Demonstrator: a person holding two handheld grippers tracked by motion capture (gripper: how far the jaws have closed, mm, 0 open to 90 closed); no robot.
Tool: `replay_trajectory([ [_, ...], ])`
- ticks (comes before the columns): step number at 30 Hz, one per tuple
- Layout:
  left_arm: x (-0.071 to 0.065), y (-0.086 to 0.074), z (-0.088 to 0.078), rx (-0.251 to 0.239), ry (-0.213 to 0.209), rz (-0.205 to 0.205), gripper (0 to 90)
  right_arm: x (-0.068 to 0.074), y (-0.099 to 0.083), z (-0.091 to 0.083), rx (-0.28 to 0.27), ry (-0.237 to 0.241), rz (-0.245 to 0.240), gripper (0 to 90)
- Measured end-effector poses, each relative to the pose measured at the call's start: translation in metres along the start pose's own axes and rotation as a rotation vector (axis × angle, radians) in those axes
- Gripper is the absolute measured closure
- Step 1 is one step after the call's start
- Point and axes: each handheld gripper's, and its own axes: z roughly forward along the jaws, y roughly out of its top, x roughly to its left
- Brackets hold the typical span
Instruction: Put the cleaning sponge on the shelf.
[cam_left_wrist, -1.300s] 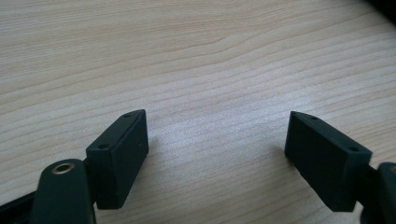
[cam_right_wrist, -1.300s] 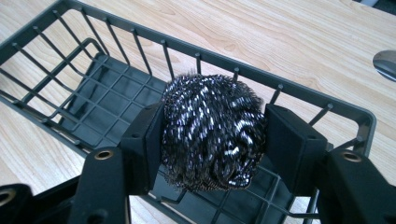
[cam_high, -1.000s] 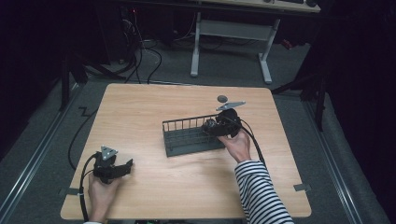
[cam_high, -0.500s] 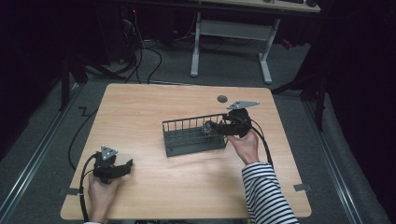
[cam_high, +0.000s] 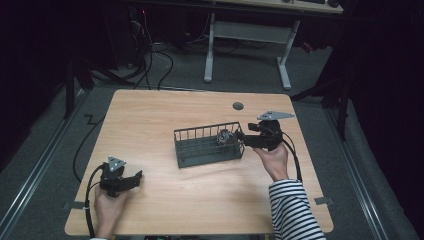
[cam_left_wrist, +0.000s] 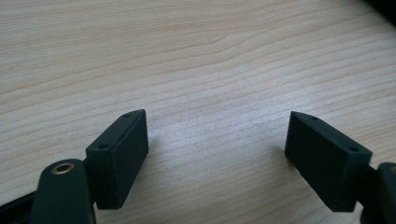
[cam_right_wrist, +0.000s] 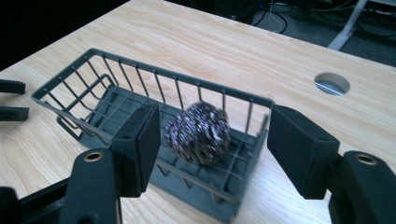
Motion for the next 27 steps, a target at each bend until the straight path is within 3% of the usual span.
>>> replay_trajectory([
  [10,0.0,0.0,0.0,0.0,0.001,0.0,22.1,-0.008,-0.016,-0.023,-0.035,-0.024,0.019,35.7],
  [23,0.0,0.0,0.0,0.0,0.001,-0.001,22.1,-0.006,-0.02,-0.06,-0.112,-0.041,0.007,36.4],
  [27,0.0,0.0,0.0,0.001,0.001,-0.001,22.1,-0.007,-0.028,-0.069,-0.13,-0.028,0.025,36.8],
])
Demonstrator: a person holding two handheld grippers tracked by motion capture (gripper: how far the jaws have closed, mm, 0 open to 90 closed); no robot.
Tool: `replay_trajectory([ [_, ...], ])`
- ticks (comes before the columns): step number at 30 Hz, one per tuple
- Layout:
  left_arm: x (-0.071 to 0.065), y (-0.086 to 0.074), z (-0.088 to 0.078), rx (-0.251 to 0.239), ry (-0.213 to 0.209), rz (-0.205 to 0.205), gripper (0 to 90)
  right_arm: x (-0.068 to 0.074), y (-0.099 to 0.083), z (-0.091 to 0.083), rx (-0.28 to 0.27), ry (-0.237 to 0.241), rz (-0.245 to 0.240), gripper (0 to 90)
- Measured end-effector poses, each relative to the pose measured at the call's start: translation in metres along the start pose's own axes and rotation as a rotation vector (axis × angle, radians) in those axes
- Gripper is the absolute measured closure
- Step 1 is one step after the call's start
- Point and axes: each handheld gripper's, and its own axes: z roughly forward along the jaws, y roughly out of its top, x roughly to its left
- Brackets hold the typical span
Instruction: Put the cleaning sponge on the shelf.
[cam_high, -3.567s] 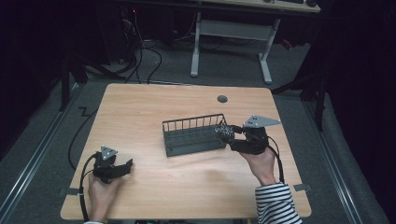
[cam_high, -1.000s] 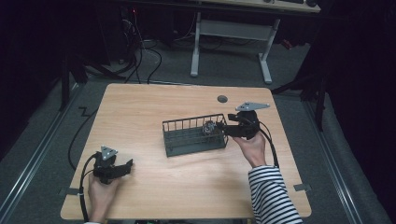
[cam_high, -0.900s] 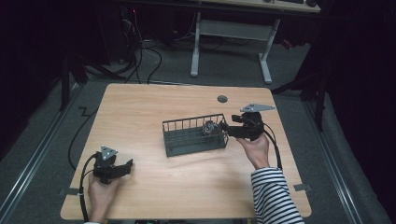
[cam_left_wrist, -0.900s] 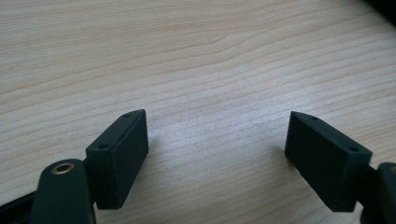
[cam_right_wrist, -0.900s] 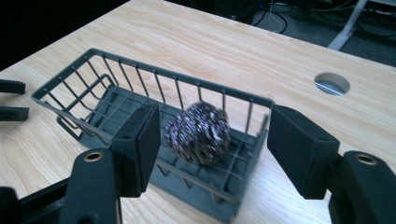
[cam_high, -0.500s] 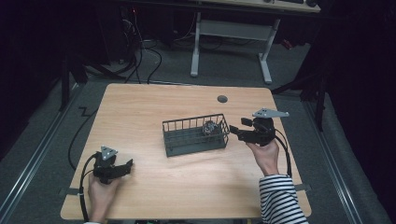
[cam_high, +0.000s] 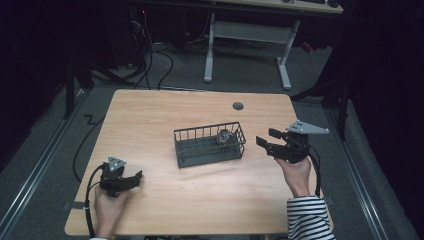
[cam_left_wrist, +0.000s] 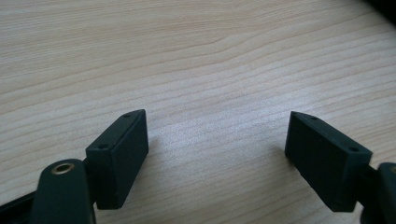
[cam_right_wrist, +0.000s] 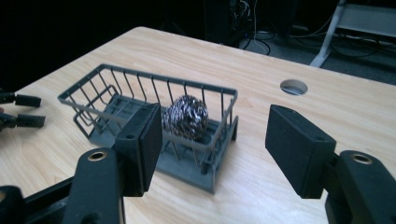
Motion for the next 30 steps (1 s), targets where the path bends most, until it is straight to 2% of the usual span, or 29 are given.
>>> replay_trajectory([
  [2,0.0,0.0,0.0,0.0,0.0,0.0,22.1,0.001,-0.003,-0.005,-0.006,-0.014,-0.011,37.3],
  [10,0.0,0.0,0.0,0.0,0.0,0.0,22.1,0.003,-0.017,-0.032,-0.028,-0.029,-0.01,37.4],
  [16,0.0,0.0,0.0,0.0,0.0,0.0,22.1,0.003,-0.029,-0.045,-0.045,-0.038,-0.001,37.4],
  [23,0.0,0.0,0.0,0.001,-0.001,0.002,22.0,0.002,-0.043,-0.054,-0.056,-0.044,0.018,37.4],
  [30,0.0,0.0,0.0,0.002,0.0,0.002,22.0,0.003,-0.054,-0.056,-0.059,-0.045,0.029,37.4],
])
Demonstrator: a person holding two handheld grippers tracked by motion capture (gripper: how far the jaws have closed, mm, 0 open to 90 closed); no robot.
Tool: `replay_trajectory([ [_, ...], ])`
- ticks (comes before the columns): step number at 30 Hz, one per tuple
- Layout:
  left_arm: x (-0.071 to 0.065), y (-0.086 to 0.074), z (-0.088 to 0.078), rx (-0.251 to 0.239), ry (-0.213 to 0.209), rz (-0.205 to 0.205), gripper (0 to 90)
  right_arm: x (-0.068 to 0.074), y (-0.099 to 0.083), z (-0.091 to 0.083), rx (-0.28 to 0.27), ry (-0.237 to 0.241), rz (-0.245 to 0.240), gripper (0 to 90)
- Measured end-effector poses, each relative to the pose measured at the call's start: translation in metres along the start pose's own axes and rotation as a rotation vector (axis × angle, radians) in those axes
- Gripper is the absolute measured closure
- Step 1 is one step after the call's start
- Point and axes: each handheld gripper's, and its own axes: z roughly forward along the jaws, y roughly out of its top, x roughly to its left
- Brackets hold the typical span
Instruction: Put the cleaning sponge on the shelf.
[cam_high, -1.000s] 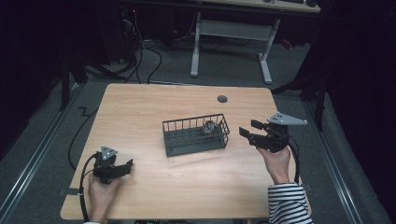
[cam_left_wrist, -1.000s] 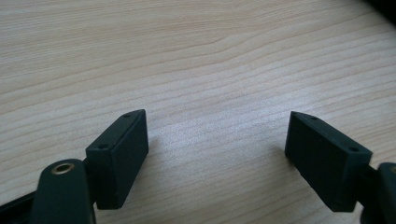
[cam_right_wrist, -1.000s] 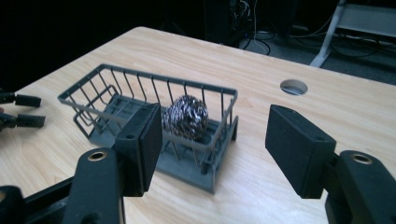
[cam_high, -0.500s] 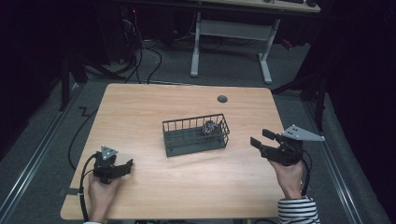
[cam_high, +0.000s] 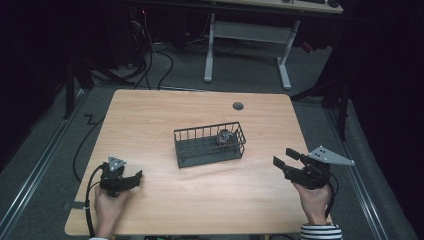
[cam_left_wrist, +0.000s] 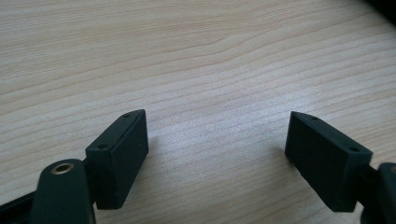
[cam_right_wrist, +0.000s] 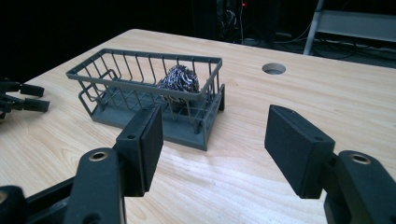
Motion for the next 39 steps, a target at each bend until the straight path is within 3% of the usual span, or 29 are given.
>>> replay_trajectory([
  [15,0.0,0.0,0.0,0.001,-0.001,0.001,22.0,0.0,-0.029,0.016,0.024,0.015,0.031,38.3],
  [39,0.0,0.0,0.0,0.0,-0.001,0.001,22.0,0.002,-0.058,0.046,0.078,0.018,0.057,35.6],
])
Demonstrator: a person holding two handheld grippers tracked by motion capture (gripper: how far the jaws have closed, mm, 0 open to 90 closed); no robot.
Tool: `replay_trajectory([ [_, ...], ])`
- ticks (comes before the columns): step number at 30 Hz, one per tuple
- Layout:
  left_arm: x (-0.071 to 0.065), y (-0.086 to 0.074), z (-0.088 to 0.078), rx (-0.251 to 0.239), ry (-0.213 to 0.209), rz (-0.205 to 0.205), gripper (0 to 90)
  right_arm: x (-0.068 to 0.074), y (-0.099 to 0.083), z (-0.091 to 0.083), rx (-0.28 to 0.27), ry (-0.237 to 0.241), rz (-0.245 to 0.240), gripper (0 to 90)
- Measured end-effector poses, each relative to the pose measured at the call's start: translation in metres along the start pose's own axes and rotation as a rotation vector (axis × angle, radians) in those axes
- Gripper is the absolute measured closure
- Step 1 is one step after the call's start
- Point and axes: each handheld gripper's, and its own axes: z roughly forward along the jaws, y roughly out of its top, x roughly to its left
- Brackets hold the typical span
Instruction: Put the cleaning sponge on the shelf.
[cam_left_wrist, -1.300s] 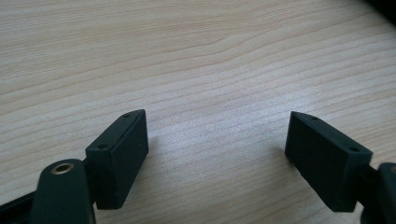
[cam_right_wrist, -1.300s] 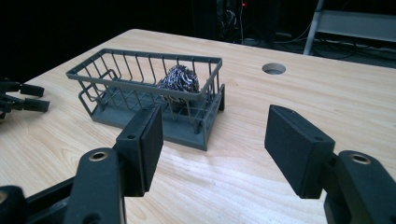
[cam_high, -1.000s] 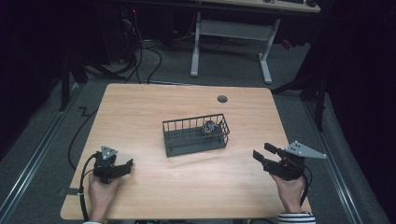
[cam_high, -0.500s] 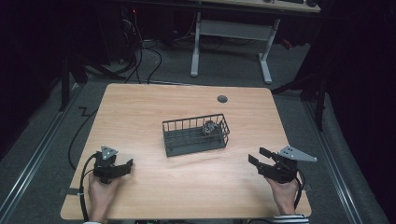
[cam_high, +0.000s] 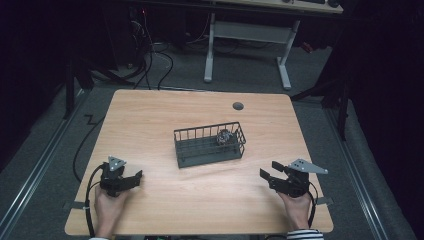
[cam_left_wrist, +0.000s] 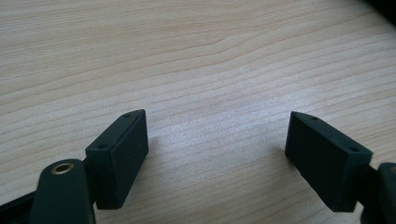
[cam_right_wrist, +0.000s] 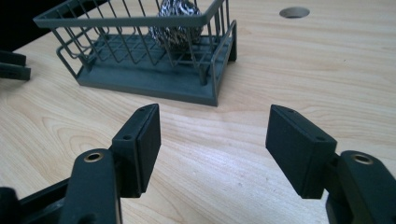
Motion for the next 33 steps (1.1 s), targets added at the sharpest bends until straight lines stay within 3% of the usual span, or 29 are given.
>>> replay_trajectory([
  [19,0.0,0.0,0.0,0.0,0.0,0.001,22.0,0.005,-0.017,0.021,0.083,-0.022,-0.014,35.9],
  [33,0.0,0.0,0.0,0.0,0.0,0.0,22.0,0.007,-0.027,0.038,0.149,-0.088,-0.064,35.9],
])
